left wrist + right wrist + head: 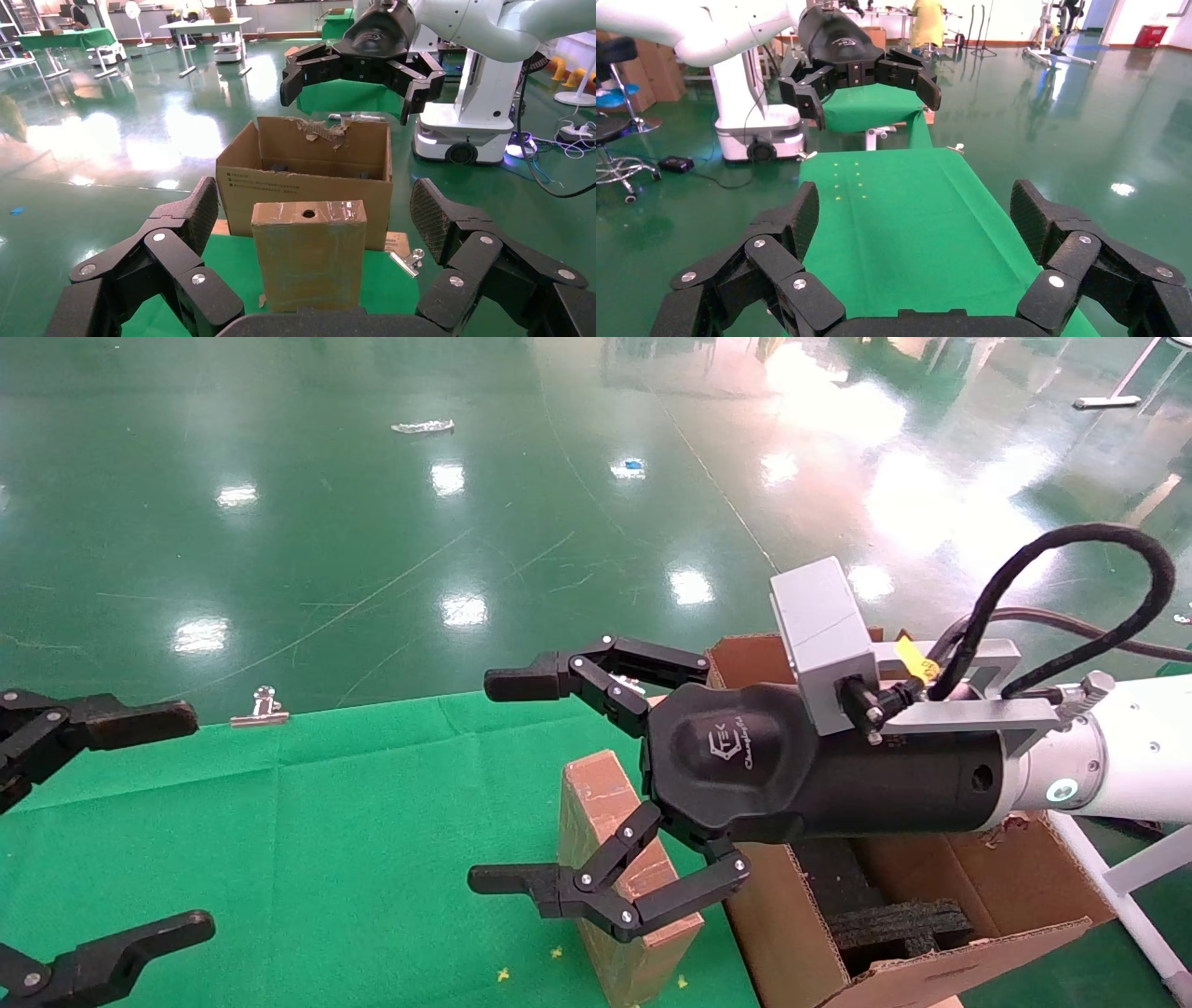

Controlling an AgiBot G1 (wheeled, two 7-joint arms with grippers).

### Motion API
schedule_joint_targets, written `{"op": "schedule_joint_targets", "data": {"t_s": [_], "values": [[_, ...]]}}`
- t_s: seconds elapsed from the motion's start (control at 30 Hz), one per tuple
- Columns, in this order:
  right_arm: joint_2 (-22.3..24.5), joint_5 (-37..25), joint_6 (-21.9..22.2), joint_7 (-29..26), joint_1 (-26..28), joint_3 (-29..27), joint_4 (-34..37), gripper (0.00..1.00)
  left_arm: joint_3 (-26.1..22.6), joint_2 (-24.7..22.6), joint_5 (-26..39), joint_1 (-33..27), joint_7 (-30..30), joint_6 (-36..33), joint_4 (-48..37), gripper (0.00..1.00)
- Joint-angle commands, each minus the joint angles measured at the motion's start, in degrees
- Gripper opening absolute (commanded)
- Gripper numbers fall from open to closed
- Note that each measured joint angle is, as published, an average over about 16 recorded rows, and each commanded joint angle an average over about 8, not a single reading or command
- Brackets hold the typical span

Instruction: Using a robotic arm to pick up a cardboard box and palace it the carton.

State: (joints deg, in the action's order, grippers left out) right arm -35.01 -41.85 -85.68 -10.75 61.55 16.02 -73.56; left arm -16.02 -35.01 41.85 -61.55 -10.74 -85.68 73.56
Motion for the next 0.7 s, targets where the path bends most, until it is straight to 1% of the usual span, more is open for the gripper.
{"op": "schedule_joint_targets", "data": {"t_s": [0.03,0.5,0.6,0.7], "values": [[0.0,0.0,0.0,0.0,0.0,0.0,0.0,1.00,0.0,0.0,0.0,0.0,0.0,0.0,0.0,1.00],[0.0,-0.2,0.0,0.0,0.0,0.1,-0.1,1.00,0.0,0.0,0.0,0.0,0.0,0.0,0.0,1.00],[0.1,-1.8,0.3,-0.4,0.5,0.7,-0.9,1.00,0.0,0.0,0.0,0.0,0.0,0.0,0.0,1.00],[-0.1,-5.5,0.5,-1.8,2.3,2.5,-2.3,1.00,0.0,0.0,0.0,0.0,0.0,0.0,0.0,1.00]]}}
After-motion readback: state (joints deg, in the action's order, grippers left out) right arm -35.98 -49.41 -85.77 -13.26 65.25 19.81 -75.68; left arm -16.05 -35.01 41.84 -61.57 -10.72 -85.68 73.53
